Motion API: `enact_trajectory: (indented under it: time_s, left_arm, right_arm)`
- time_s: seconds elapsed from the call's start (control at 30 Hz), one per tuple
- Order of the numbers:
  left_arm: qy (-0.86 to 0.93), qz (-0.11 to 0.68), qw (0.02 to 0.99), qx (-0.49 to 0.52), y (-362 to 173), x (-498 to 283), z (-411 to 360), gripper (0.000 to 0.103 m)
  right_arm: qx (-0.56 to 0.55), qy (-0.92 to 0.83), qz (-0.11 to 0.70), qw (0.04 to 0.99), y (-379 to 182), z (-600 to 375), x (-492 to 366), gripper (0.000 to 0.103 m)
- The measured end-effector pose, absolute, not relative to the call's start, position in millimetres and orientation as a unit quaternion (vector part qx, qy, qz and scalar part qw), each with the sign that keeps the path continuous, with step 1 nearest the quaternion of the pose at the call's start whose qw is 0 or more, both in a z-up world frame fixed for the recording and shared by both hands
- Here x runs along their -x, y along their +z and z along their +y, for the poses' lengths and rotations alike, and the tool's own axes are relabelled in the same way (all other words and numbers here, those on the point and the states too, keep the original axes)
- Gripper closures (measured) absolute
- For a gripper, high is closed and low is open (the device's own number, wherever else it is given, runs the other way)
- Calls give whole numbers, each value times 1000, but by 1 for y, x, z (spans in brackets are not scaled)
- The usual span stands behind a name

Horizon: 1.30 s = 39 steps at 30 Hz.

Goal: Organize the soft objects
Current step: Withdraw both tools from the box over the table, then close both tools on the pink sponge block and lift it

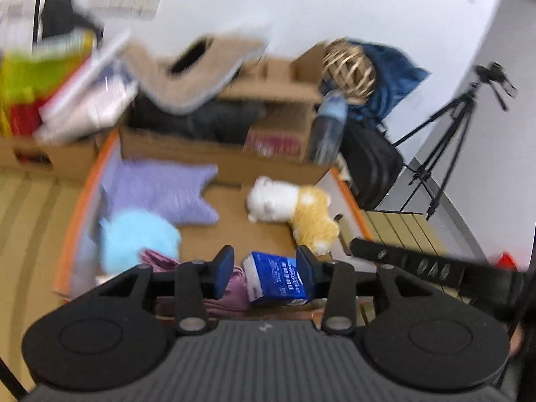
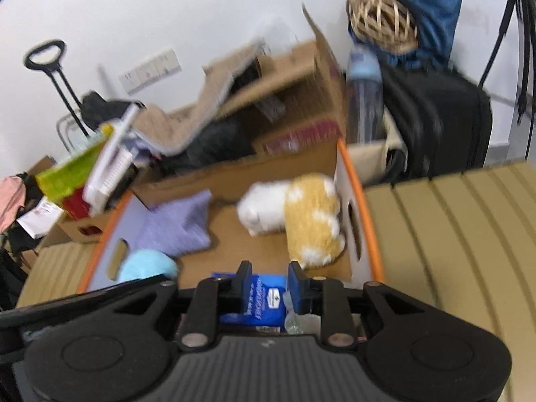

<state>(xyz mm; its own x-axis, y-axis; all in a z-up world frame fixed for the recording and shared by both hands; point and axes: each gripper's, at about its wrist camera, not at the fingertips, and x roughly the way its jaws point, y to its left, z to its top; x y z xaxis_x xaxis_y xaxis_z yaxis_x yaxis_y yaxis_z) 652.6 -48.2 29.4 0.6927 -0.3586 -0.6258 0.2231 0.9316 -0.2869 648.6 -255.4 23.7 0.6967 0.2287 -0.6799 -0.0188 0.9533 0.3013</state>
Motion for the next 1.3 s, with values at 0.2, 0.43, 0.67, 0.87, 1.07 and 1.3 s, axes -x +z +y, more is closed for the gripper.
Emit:
enact_trajectory:
  time_s: [0.2, 0.43, 0.67, 0.87, 1.07, 1.3]
  left_arm:
    - [-131, 271, 953, 35, 91, -564, -19, 57]
    - [-72, 192, 979, 4, 99, -428, 9, 47]
    - [-40, 193, 980, 13, 58, -315, 24, 34]
    - [-36, 236, 970, 39, 24, -267, 38, 26]
    - [-25, 232, 972, 40, 23, -272, 48, 23]
    - [-37, 244, 966, 73, 22, -325, 47, 23]
  right_arm:
    - [-106, 83, 327, 935, 84, -273, -579, 72]
    - [-103, 108, 254, 956, 101, -280, -440, 58]
    - [-99, 106, 238, 960, 65, -252, -326, 52]
    - [-74, 121, 268, 953, 27, -228, -269, 41]
    - [-76, 118, 270, 953, 27, -227, -268, 41]
    - [-90, 129, 284, 946, 22, -223, -306, 41]
